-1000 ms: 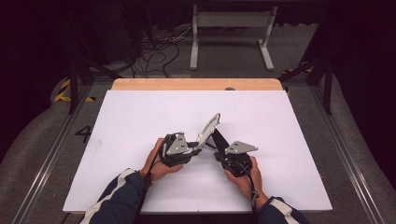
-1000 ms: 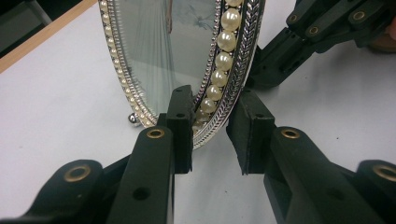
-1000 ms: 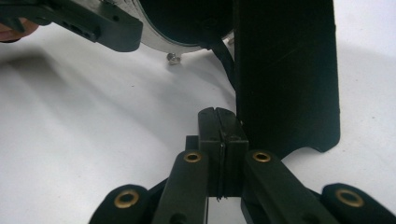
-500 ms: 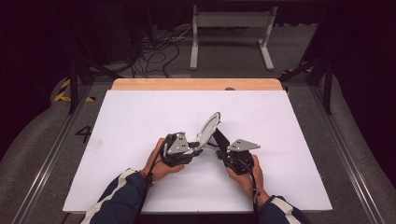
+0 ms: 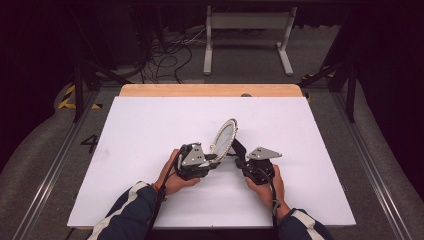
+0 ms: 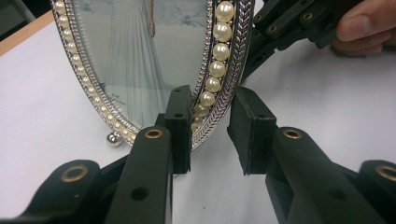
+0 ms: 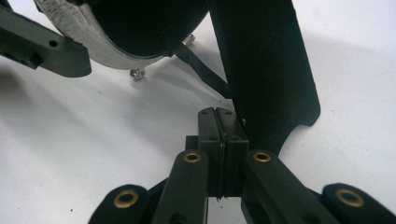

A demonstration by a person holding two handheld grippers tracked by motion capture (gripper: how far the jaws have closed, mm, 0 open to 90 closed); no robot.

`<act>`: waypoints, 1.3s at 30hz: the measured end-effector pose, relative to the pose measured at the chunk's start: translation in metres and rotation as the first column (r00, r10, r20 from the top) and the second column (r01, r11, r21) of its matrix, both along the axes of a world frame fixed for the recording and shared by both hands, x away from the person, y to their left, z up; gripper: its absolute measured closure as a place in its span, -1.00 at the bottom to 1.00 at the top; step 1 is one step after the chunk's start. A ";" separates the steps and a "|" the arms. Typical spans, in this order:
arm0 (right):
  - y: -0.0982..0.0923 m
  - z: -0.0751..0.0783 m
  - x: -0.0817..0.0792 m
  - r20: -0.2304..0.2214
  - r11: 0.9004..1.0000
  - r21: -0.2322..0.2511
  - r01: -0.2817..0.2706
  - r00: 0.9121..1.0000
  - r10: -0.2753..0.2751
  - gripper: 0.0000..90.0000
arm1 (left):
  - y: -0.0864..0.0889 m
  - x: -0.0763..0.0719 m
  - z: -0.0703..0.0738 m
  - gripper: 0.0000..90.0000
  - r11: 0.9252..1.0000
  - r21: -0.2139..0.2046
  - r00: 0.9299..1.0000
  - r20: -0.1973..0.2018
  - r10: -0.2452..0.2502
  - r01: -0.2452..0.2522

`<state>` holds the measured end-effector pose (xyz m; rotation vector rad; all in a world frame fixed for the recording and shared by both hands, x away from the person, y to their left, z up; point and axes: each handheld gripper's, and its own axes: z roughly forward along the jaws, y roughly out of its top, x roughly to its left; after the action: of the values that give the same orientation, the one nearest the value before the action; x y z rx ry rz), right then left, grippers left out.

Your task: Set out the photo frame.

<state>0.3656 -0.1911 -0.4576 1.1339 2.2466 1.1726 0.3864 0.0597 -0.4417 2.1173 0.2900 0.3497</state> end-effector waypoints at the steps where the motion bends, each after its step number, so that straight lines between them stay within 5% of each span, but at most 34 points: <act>1: 0.000 0.000 0.000 0.000 1.000 0.000 0.001 1.000 -0.001 1.00 | -0.001 0.000 0.000 0.55 1.000 -0.003 1.000 -0.001 -0.003 0.003; 14: -0.004 0.001 0.002 -0.005 1.000 0.018 0.011 1.000 -0.011 0.89 | -0.003 -0.001 0.000 0.51 1.000 0.009 1.000 -0.015 -0.011 0.012; 27: 0.002 0.014 -0.014 0.056 0.998 0.051 -0.048 0.997 0.045 0.71 | 0.029 -0.009 0.009 0.35 0.999 0.039 1.000 -0.016 0.017 -0.016; 32: 0.007 0.016 -0.017 0.064 0.997 0.046 -0.060 0.996 0.057 0.54 | 0.052 -0.013 0.011 0.06 0.996 0.025 0.996 -0.027 0.090 -0.090; 39: 0.014 0.018 -0.021 0.079 0.996 0.034 -0.088 0.993 0.085 0.30 | 0.083 -0.027 0.002 -0.40 0.977 0.059 0.978 -0.037 0.206 -0.204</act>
<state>0.3444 -0.1771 -0.4399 0.9963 2.2436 1.2753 0.3596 0.1432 -0.4392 2.1562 0.5320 0.4377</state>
